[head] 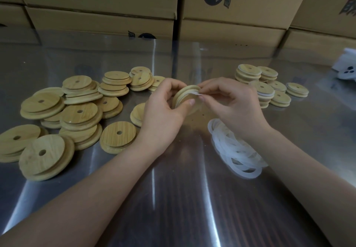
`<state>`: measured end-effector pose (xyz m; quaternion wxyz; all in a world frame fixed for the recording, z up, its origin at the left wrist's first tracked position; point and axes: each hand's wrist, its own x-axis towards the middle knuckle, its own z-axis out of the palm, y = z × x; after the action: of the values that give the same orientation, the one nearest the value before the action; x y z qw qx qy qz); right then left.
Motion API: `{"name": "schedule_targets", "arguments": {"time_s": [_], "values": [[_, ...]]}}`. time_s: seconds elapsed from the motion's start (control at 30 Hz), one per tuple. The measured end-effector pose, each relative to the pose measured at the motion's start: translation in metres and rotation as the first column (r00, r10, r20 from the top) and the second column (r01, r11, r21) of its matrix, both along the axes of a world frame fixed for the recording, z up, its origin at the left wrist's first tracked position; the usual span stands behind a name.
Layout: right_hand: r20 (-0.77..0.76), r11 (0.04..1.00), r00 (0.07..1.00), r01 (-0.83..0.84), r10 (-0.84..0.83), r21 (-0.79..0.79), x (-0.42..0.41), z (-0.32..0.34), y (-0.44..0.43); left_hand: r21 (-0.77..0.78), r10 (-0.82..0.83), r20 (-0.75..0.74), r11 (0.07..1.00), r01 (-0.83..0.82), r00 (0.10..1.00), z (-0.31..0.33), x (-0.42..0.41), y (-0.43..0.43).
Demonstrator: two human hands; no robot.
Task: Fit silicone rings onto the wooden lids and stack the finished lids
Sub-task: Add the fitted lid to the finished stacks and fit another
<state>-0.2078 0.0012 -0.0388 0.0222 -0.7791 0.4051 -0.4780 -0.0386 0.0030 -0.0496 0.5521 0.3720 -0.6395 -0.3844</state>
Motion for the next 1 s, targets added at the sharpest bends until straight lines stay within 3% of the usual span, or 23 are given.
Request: {"name": "schedule_targets", "arguments": {"time_s": [0.13, 0.33, 0.6, 1.0], "values": [[-0.051, 0.997, 0.999, -0.007, 0.003, -0.077, 0.0006, -0.0007, -0.0002, -0.038, 0.012, 0.014, 0.999, -0.011, 1.0, 0.001, 0.0021, -0.0001], [-0.057, 0.997, 0.998, -0.001, -0.003, -0.073, 0.0021, 0.0004, 0.0011, -0.099, 0.12, 0.083, 0.989, -0.112, 0.989, 0.0007, 0.0028, -0.004], [0.016, 1.0, 1.0, 0.001, -0.001, 0.01, 0.0032, 0.0034, 0.003, -0.142, 0.156, 0.118, 0.98, -0.139, 0.981, 0.0036, 0.0038, -0.0047], [0.0, 0.995, 1.0, -0.009, 0.009, 0.101, 0.0007, 0.0082, 0.004, -0.179, 0.144, 0.127, 0.977, -0.12, 0.981, 0.0005, 0.0044, -0.006]]}}
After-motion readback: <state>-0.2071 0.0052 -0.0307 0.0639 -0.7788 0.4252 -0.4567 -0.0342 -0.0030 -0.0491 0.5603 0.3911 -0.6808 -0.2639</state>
